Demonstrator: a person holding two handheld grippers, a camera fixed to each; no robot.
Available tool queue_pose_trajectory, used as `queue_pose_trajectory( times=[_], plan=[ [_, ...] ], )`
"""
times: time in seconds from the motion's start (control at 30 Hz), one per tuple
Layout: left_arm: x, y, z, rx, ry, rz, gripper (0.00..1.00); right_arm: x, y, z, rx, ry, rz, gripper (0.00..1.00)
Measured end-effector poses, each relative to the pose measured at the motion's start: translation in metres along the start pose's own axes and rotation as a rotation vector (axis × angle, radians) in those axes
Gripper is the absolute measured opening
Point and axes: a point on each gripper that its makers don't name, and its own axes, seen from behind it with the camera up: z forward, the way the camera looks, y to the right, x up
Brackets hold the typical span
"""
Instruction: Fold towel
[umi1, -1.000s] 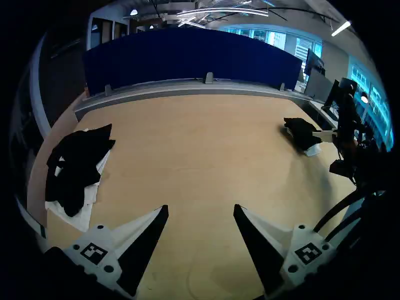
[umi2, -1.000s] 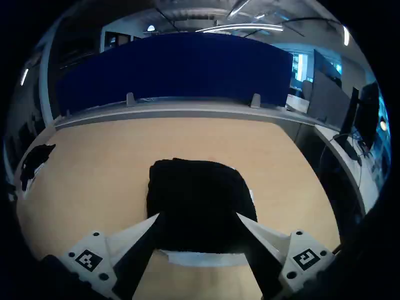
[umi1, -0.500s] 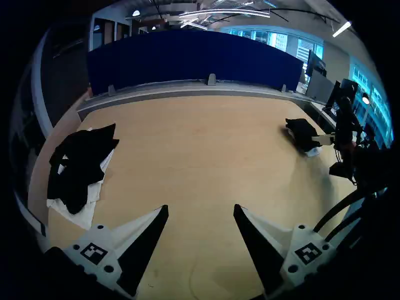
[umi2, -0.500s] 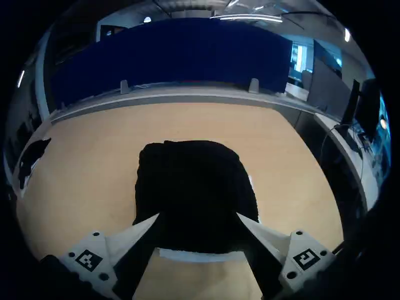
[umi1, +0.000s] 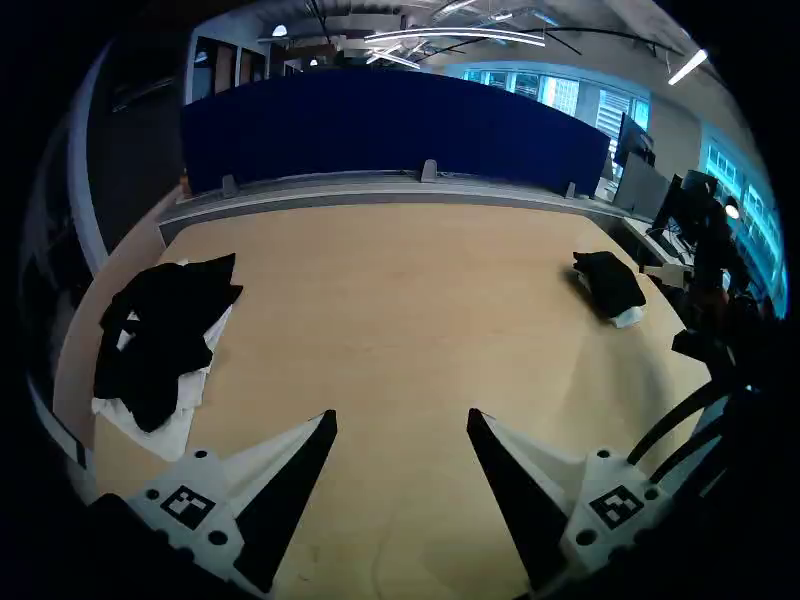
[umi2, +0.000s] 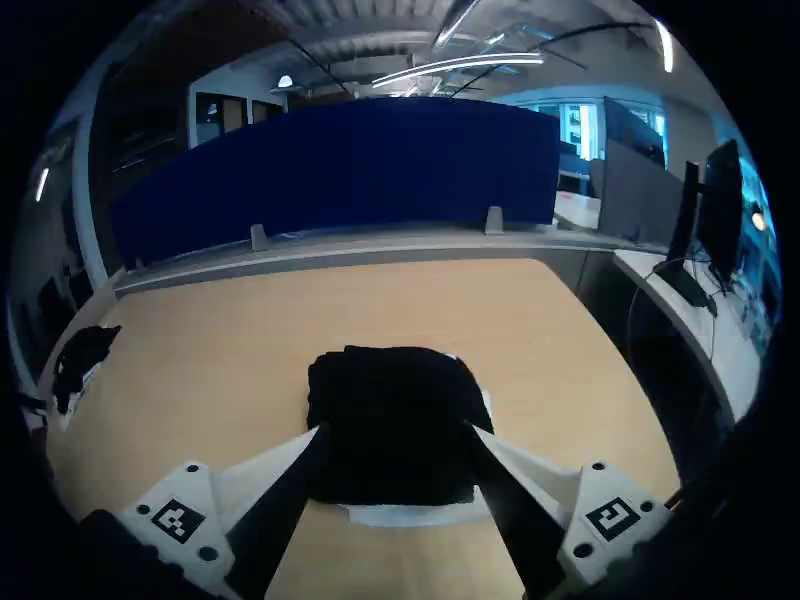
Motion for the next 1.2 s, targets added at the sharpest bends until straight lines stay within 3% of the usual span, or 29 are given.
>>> queue_pose_trajectory(
  times=[0.3,0.8,1.0,1.2],
  plan=[
    [0.011,-0.003,0.001,-0.006,0.044,-0.013,0.97,0.023,-0.040,-0.036,0.053,0.074,0.026,1.00],
    [0.053,-0.017,-0.005,0.003,0.196,-0.037,0.97,0.051,-0.130,-0.096,0.098,0.242,-0.013,1.00],
    [0.072,-0.026,-0.010,0.026,0.272,-0.051,0.97,0.047,-0.153,-0.106,0.103,0.275,-0.035,1.00],
    [0.085,-0.036,-0.011,0.047,0.341,-0.064,0.97,0.048,-0.160,-0.106,0.094,0.283,-0.031,1.00]
  ],
)
